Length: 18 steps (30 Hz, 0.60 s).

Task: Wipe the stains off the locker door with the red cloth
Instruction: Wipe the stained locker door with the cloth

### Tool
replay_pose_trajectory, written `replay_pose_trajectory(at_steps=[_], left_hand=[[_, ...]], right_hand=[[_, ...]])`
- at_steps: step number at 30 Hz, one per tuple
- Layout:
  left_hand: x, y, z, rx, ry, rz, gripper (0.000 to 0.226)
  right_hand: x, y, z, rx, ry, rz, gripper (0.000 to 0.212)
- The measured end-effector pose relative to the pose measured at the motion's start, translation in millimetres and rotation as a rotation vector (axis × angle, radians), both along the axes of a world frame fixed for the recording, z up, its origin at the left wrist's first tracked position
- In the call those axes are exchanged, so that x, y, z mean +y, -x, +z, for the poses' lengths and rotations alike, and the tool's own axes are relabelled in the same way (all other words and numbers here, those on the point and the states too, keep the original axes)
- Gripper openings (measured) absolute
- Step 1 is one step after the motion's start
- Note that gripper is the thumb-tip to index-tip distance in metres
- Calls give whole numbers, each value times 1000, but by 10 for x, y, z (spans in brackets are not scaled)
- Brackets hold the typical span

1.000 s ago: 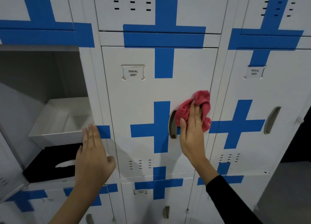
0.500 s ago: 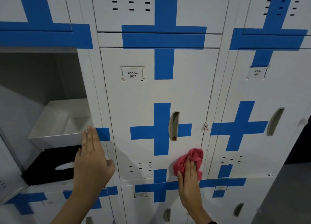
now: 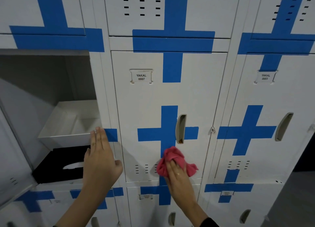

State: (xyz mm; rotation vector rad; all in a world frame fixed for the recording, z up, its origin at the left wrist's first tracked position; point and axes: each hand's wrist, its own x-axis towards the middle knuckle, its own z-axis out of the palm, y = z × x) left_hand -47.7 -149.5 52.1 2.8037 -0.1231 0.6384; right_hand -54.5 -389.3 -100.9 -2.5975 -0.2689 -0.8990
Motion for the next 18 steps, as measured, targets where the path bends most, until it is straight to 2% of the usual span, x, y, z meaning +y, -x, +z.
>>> replay_pose_trajectory(at_steps=[1, 2, 5, 7, 9, 12, 14, 16, 18], left_hand=[[0, 9, 11, -1, -10, 7, 99], [8, 21, 29, -1, -24, 16, 98], [25, 71, 88, 41, -67, 39, 92], [-18, 154, 109, 102, -74, 51, 88], [-111, 289, 78, 183, -68, 41, 85], [-249, 522, -92, 301, 33, -72, 81], [-305, 628, -232, 375, 261, -275, 74], [-360, 696, -324, 504, 498, -439, 66], [-423, 716, -437, 571, 595, -463, 40]], right_hand=[[52, -55, 14, -16, 102, 5, 122], [106, -97, 65, -6, 137, 17, 127], [235, -89, 254, 39, 63, 145, 118], [291, 7, 435, 107, -142, 310, 93], [314, 160, 635, 257, -482, 436, 61], [311, 383, 890, 396, -1013, 445, 28], [307, 522, 928, 510, -1258, 423, 26], [302, 640, 865, 599, -1399, 366, 31], [282, 750, 782, 649, -1470, 310, 28]])
